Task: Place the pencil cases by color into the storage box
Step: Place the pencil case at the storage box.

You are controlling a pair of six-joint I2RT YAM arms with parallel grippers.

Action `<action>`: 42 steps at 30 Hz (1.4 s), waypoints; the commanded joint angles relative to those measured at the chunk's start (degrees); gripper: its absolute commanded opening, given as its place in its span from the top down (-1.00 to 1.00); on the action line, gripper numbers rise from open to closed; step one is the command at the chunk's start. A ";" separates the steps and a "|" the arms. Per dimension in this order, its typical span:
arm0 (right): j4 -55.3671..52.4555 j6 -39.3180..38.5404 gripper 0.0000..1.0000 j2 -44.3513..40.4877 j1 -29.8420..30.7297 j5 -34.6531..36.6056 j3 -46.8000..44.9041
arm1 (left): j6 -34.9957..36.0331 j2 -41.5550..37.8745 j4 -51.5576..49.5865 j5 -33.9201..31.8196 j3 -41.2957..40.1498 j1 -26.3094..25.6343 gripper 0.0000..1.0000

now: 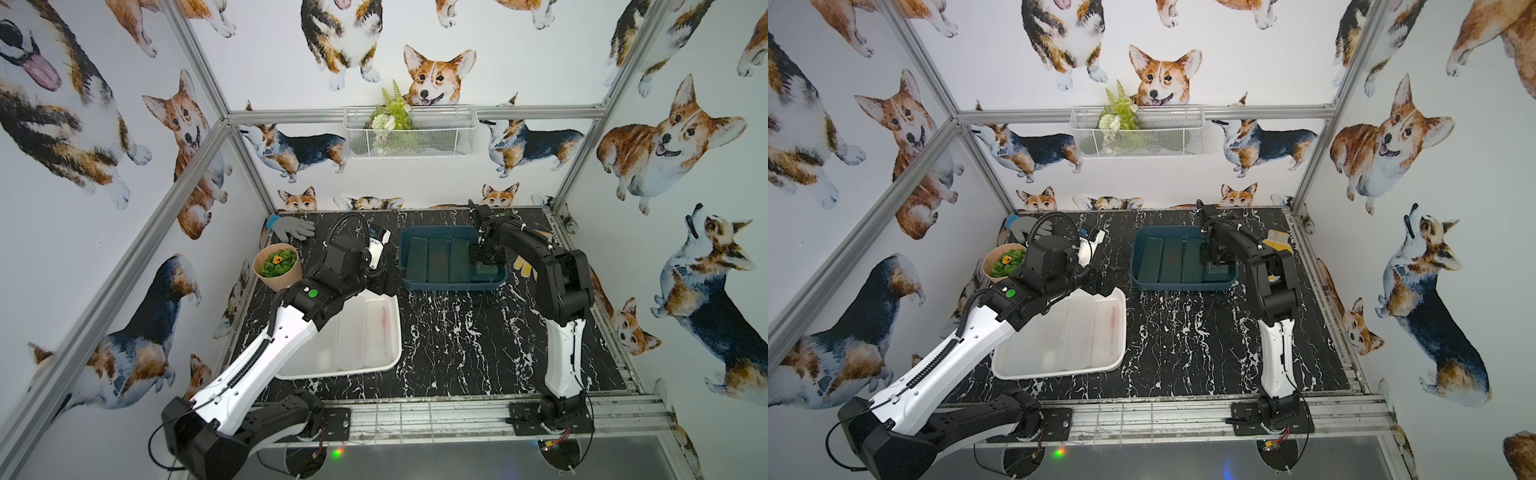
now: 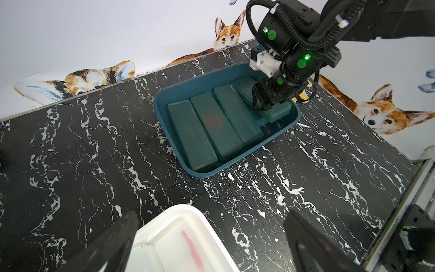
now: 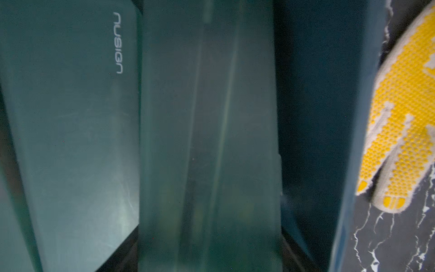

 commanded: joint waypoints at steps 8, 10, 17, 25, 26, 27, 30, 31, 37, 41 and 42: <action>-0.67 -0.65 -0.09 3.35 0.02 1.78 -0.15 | 0.85 0.22 0.12 -0.13 0.35 0.22 -1.00; -0.58 -0.93 -0.20 3.79 0.10 1.75 -0.03 | 0.82 0.27 0.07 -0.16 0.24 0.28 -1.00; -0.39 -3.28 -0.66 3.95 0.11 -0.57 0.97 | -0.62 0.09 0.86 -0.16 -0.59 0.69 -1.00; 3.64 -5.16 -0.80 -2.47 0.20 -4.55 -0.44 | -2.68 0.27 1.56 -0.60 -0.32 5.03 -1.00; 4.47 -5.45 -0.81 -3.98 0.24 -4.89 -0.89 | -3.10 0.35 1.68 -0.78 -0.18 6.26 -1.00; 5.35 -5.77 -0.83 -5.86 0.28 -5.10 -1.41 | -3.72 0.52 1.80 -0.62 0.22 7.80 -1.00; 7.07 -7.42 -0.87 -10.63 0.28 -5.65 -2.55 | -4.24 1.49 1.99 -0.35 1.73 11.42 -1.00; 7.45 -8.36 -0.98 -11.98 0.20 -5.95 -2.86 | -4.03 1.94 1.90 -1.08 2.46 12.35 -1.00; 8.48 -13.03 -1.00 -22.56 -1.12 -6.52 -6.22 | -1.22 5.67 5.15 -5.41 4.89 19.35 -1.00; 14.91 -12.76 -1.00 -32.45 -2.86 -9.78 -15.23 | -6.17 6.96 12.44 -5.51 1.57 26.59 -1.00; 17.10 -12.82 -1.00 -35.71 -3.20 -10.09 -18.28 | -6.79 6.74 14.91 -5.85 -0.06 27.71 -1.00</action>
